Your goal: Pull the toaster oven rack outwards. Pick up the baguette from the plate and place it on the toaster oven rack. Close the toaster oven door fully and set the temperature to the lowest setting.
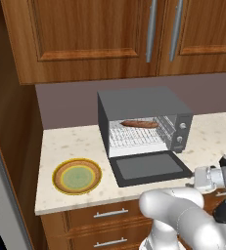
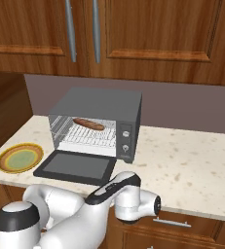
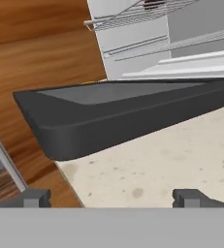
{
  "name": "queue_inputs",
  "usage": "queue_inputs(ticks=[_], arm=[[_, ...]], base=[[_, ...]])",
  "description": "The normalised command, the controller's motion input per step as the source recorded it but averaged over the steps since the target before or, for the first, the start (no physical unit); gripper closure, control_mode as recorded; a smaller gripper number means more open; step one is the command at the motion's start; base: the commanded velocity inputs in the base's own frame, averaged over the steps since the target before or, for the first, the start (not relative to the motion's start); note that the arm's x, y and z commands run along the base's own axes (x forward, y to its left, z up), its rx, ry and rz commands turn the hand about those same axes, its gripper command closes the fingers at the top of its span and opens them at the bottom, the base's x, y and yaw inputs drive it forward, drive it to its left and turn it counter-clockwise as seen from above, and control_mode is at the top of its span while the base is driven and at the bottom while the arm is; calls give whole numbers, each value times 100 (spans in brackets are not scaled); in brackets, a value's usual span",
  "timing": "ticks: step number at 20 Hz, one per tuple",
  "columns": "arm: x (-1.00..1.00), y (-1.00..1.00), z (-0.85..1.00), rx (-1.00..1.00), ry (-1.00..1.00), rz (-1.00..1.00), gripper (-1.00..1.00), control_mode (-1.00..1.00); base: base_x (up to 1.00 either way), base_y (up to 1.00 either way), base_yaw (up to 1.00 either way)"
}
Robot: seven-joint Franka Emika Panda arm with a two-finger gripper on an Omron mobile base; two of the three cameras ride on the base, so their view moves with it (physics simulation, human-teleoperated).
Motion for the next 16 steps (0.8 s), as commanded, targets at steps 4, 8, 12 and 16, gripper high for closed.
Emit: queue_inputs(ticks=[4, 8, 12, 16], arm=[[8, 1, -2, 1, 0, -5, -100, -100], [10, 25, 3, 0, -5, -16, -100, -100], [11, 50, 8, 0, -9, -24, -100, -100], [13, 64, 5, 0, -7, -24, -100, -100]], base=[[0, 0, 0], [0, 0, 0], [0, 0, 0], [0, 0, 0]])
